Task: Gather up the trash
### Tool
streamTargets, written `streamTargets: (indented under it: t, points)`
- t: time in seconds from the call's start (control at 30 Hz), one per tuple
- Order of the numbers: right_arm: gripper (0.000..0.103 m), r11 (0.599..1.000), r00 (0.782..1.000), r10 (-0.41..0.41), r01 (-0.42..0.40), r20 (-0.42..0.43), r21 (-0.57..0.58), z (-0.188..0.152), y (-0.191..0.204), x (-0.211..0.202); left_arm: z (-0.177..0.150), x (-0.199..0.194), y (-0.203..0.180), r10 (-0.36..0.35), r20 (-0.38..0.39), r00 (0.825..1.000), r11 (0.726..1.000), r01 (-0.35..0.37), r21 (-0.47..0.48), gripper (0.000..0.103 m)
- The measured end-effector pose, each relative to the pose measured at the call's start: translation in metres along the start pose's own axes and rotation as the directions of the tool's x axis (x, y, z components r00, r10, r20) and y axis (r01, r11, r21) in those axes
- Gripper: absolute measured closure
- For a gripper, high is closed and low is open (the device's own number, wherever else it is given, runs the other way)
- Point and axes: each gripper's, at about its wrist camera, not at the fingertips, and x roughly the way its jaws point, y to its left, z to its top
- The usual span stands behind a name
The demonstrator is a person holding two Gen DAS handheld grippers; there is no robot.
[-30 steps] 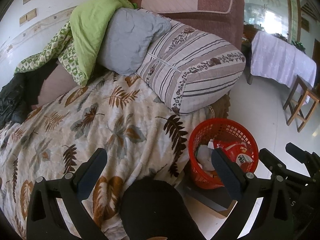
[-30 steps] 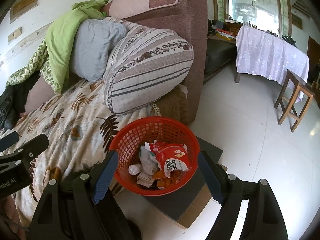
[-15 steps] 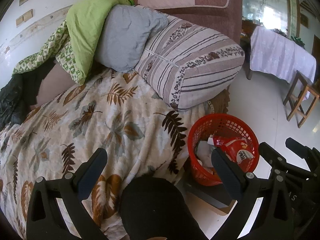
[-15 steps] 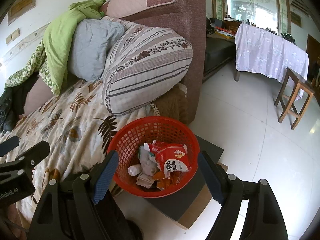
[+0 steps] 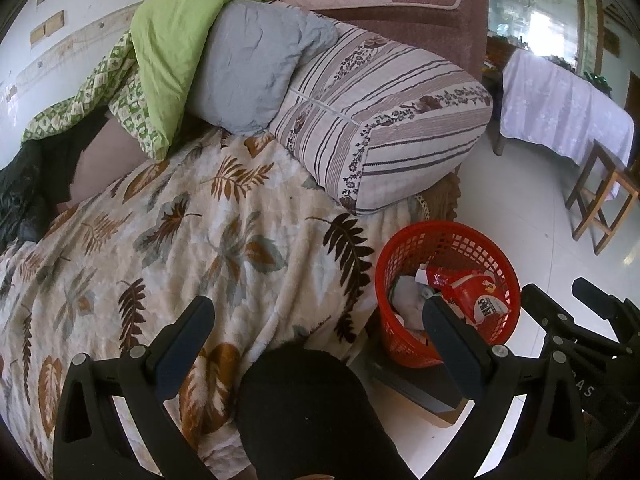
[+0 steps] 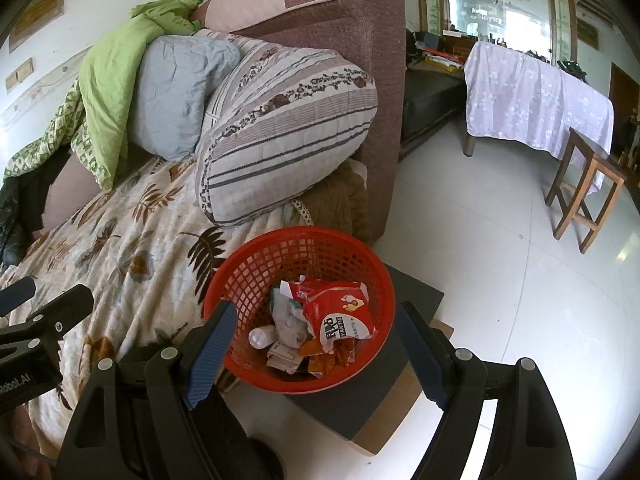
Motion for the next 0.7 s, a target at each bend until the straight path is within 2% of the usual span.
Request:
streamTargets:
  t: [0.27, 0.7]
  points:
    - [0.019, 0.999, 0.999, -0.031, 0.031, 0.014, -0.006, -0.001, -0.001, 0.003, 0.001, 0.001, -0.001, -0.003, -0.012, 1.000, 1.000, 0.003, 0.000, 0.000]
    - [0.019, 1.000, 1.000, -0.017, 0.017, -0.018, -0.005, -0.002, 0.002, 0.015, -0.001, 0.013, -0.001, -0.008, -0.032, 0.999, 1.000, 0.008, 0.000, 0.000]
